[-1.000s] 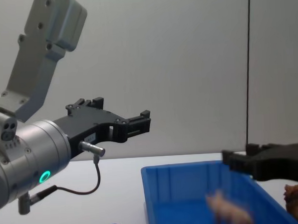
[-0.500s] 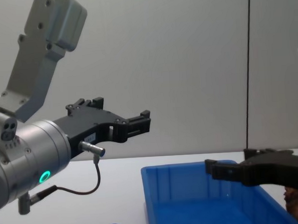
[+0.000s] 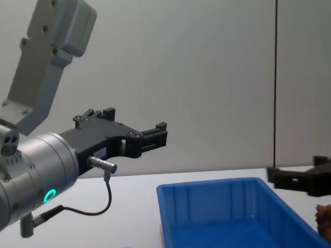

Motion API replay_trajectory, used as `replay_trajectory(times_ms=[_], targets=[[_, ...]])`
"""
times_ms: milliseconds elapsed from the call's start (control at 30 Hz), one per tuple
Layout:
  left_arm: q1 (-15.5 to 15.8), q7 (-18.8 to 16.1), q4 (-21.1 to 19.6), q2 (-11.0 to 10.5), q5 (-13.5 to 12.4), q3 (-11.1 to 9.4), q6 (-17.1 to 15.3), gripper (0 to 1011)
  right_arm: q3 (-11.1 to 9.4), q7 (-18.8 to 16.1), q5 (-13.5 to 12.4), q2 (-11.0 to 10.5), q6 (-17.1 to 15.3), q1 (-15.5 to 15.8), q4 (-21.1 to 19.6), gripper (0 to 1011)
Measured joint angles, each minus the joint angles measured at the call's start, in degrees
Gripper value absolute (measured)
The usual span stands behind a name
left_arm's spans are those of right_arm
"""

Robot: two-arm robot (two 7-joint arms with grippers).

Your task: Pick up the two dolls from the table and place them into the box.

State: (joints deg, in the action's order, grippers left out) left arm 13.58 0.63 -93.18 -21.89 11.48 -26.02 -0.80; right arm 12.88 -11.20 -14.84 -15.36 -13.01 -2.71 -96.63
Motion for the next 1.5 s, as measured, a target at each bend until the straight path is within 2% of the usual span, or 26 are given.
replay_trajectory(times_ms=[333,667,1000,1500], targets=[[0.00,0.00,0.00,0.00,0.00,0.00,0.00,1001,-2.14,6.07,-1.39,-2.70,-1.02,4.04,-3.68,1001],[0.00,0.00,0.00,0.00,0.00,0.00,0.00,1001,-3.28,8.99,-2.09,-4.23,-1.72,7.05,-4.80,1001],[0.00,0.00,0.00,0.00,0.00,0.00,0.00,1001,-3.39,8.57,-2.25,-4.44,-1.47,8.09,-3.77,1001],[0.00,0.00,0.00,0.00,0.00,0.00,0.00,1001,-2.29,6.22,-1.17,-3.23,-0.88,7.93,0.31,1001]])
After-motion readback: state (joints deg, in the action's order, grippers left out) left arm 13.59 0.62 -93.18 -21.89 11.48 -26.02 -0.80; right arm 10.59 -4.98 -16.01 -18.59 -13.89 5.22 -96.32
